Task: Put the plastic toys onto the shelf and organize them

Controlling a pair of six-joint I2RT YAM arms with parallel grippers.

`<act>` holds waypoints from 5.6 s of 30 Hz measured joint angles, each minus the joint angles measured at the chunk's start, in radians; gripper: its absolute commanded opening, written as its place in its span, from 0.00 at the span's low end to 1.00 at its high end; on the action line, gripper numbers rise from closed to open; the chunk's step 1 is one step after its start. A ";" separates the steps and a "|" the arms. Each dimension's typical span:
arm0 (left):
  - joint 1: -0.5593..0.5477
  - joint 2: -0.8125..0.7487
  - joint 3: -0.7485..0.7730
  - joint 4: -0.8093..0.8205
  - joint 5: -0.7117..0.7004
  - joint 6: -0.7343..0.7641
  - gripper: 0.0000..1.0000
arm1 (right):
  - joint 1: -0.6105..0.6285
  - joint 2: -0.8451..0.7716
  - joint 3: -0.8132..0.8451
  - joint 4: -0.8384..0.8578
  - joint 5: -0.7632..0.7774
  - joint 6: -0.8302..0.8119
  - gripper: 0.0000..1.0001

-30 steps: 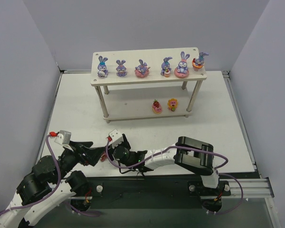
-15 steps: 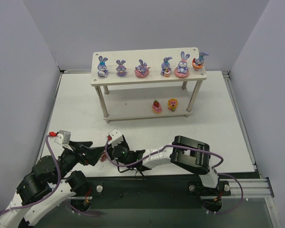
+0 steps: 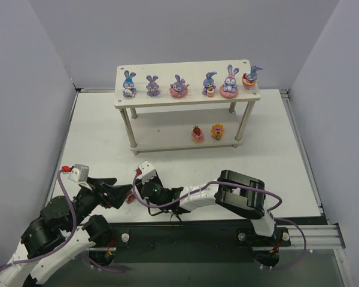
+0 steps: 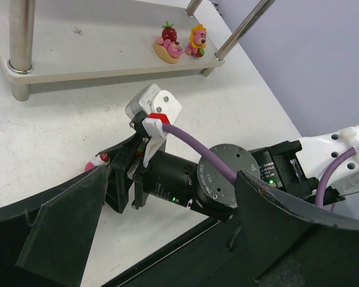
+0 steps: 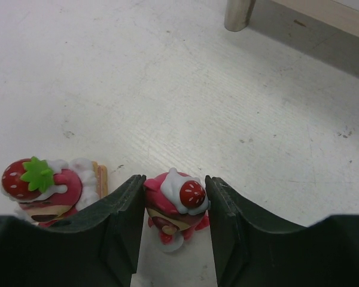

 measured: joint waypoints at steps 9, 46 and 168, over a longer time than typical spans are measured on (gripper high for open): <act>0.000 -0.001 0.000 0.000 0.008 0.000 0.97 | -0.154 -0.061 0.000 -0.019 -0.008 -0.060 0.07; 0.000 0.006 0.000 0.000 0.018 0.002 0.97 | -0.484 -0.068 0.110 -0.034 -0.087 -0.103 0.20; 0.026 -0.042 0.012 -0.130 -0.345 -0.179 0.93 | -0.060 -0.050 0.098 0.018 0.001 -0.186 0.00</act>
